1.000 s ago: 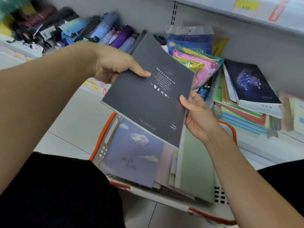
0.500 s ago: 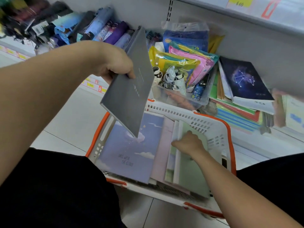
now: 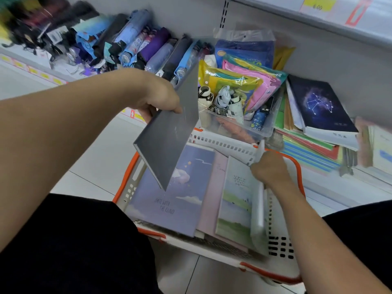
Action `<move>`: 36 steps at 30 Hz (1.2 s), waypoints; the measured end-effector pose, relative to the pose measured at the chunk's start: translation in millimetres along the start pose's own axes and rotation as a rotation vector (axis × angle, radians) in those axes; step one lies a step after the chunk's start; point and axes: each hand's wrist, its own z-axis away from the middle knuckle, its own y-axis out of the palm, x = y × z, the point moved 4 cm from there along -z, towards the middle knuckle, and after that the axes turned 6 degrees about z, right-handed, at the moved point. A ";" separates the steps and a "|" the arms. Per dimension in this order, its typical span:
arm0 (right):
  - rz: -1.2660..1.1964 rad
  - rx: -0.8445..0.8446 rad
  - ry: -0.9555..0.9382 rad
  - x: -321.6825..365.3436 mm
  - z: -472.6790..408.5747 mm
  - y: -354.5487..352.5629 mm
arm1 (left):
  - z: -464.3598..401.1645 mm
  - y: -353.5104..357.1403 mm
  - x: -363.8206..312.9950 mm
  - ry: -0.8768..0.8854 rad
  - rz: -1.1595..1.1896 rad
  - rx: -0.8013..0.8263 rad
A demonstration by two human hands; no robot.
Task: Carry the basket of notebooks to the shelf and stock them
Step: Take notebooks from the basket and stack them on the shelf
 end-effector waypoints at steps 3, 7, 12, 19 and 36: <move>-0.248 -0.068 -0.087 39.2 15.3 -40.9 | 1.8 16.8 -7.8 0.004 0.007 0.085; -0.748 0.001 -0.228 110.9 48.3 -46.8 | 5.5 38.1 -25.4 0.038 0.067 0.136; -1.050 -0.001 -0.336 159.2 65.1 -51.9 | 17.4 20.1 -29.0 0.058 0.188 -0.040; -1.150 -0.106 -0.353 172.5 59.3 -68.5 | 33.6 5.3 -32.4 0.237 0.435 0.121; -1.669 0.424 -0.510 88.1 24.0 -57.5 | 31.3 -9.9 -16.0 0.381 0.589 0.052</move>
